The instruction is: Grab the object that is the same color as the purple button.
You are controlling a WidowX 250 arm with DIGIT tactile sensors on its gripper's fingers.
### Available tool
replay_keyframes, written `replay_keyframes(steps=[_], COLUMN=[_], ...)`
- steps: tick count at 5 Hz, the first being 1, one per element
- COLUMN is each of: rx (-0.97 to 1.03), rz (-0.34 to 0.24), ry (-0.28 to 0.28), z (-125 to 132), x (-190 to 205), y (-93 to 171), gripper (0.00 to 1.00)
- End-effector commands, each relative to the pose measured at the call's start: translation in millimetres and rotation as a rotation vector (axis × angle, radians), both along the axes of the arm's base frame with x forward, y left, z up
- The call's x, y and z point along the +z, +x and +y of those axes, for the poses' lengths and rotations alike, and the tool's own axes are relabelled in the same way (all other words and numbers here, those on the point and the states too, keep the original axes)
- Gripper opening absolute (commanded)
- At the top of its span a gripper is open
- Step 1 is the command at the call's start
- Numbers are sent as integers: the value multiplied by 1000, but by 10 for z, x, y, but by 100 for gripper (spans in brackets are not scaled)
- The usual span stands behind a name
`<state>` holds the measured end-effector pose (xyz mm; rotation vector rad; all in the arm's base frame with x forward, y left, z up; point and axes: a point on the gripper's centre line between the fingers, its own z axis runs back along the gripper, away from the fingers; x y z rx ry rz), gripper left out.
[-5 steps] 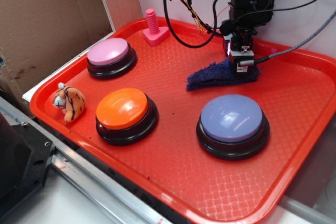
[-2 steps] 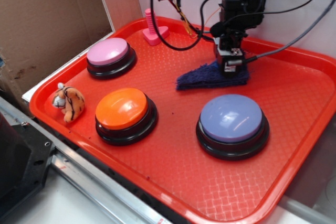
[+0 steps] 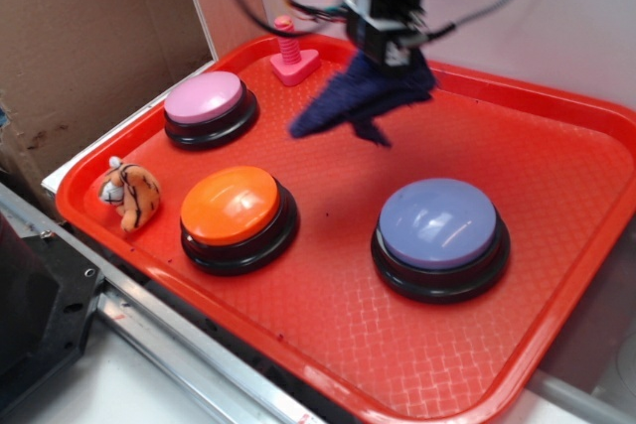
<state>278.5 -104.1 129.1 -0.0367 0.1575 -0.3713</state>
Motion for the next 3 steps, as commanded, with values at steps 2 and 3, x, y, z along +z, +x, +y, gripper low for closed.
replay_keyframes(steps=[2,3], rx=[67,95], rz=[-153,-149], ry=[-49,-19], z=[54,135], x=[1270,1208], y=[-596,-541], gripper=[0,0])
